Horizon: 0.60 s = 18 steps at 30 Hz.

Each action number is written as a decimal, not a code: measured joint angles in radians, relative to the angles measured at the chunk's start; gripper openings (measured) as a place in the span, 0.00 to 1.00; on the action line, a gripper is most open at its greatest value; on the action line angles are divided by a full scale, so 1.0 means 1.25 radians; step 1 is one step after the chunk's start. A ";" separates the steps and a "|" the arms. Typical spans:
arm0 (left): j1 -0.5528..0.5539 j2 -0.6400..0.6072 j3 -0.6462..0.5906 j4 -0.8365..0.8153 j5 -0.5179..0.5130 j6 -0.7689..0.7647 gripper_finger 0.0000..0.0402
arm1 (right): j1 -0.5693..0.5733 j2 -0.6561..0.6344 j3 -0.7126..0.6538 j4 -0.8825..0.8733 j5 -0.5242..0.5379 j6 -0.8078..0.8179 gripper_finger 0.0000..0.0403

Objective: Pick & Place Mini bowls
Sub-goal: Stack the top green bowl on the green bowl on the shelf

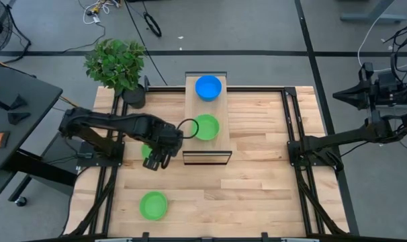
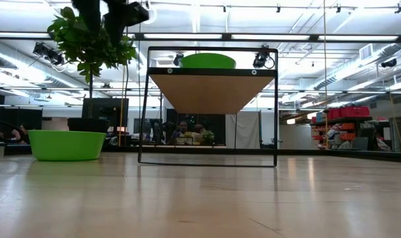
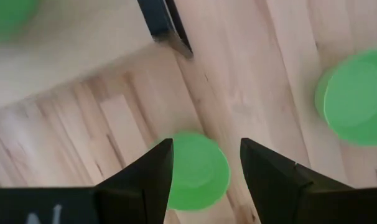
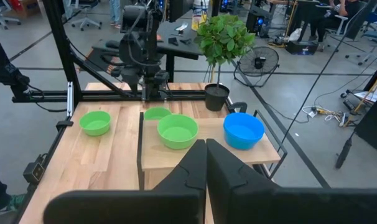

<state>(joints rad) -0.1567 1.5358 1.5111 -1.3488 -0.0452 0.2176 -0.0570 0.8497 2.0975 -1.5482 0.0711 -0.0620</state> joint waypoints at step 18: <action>-0.022 -0.132 -0.284 0.113 0.062 -0.142 0.48 | 0.000 0.000 0.000 0.000 0.000 0.000 0.02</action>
<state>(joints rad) -0.1841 1.3712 1.1563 -1.2079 0.0320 0.0395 -0.0572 0.8501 2.0975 -1.5482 0.0711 -0.0622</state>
